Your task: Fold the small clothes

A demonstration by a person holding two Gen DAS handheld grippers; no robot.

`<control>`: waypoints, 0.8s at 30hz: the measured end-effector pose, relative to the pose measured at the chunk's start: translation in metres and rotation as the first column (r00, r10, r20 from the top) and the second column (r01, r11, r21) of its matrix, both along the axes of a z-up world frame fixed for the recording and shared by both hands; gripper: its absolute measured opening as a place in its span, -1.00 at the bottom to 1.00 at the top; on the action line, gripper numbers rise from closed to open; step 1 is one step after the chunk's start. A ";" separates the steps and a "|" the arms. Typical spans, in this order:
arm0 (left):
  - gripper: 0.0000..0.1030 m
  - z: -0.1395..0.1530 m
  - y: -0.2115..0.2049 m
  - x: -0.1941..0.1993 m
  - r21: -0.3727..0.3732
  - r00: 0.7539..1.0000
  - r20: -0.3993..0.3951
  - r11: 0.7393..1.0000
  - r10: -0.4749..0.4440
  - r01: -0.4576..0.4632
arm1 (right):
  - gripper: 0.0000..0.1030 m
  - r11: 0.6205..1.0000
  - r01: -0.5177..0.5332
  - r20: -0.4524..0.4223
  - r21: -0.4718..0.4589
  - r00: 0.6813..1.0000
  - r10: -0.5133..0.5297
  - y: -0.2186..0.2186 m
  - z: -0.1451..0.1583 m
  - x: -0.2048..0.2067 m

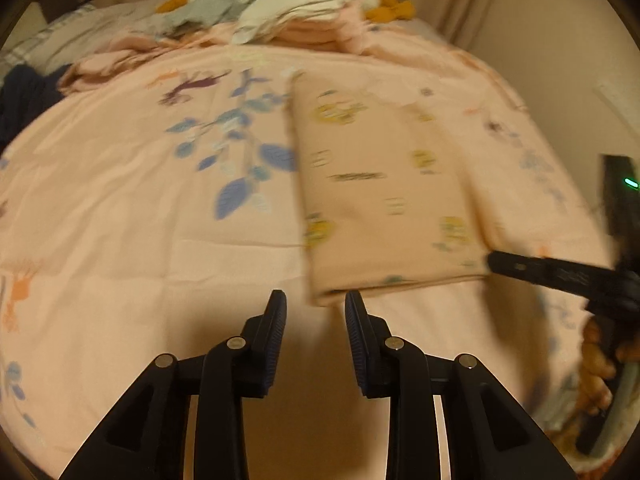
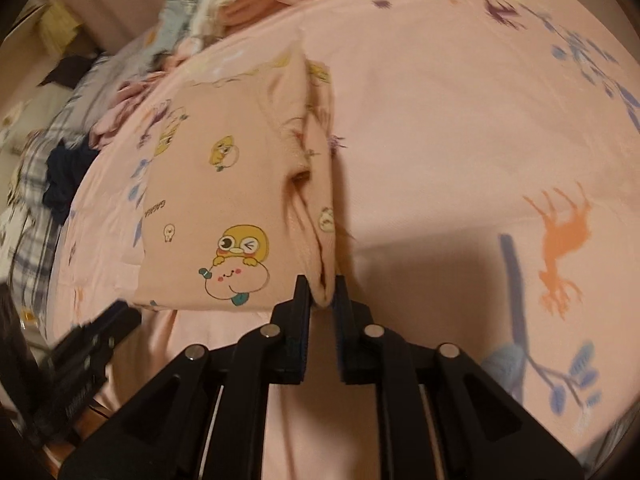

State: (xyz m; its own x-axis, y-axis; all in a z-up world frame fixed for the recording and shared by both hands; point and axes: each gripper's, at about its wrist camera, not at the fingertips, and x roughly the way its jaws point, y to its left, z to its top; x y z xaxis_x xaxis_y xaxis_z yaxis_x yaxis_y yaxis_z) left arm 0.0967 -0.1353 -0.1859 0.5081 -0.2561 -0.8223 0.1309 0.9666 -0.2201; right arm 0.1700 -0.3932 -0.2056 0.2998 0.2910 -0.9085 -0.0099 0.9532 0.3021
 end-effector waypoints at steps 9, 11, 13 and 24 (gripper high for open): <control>-0.45 0.015 -0.022 0.010 0.016 0.983 0.182 1.000 -0.027 0.025 | -0.73 0.995 0.025 0.121 0.096 0.992 -0.037 -0.004 0.032 0.006; -0.45 0.006 -0.021 0.022 -0.010 0.991 0.127 1.000 -0.027 0.028 | -0.73 0.989 -0.012 0.138 0.144 0.990 -0.008 0.003 0.027 0.008; -0.45 -0.005 -0.019 0.029 -0.024 0.996 0.088 1.000 -0.012 0.014 | -0.73 0.984 -0.061 0.143 0.168 0.989 0.037 0.012 0.017 0.009; -0.41 -0.031 -0.010 0.031 0.102 0.998 0.058 0.995 0.005 -0.011 | -0.84 0.993 -0.080 0.010 0.088 0.997 0.080 0.022 -0.024 0.008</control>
State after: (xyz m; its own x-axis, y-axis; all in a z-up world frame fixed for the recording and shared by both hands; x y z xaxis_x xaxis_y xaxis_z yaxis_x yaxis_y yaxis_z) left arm 0.1281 -0.1456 -0.2165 0.5567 -0.1680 -0.8135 0.1327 0.9847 -0.1126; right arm 0.1781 -0.3708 -0.2297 0.2785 0.3936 -0.8761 -0.0873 0.9188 0.3850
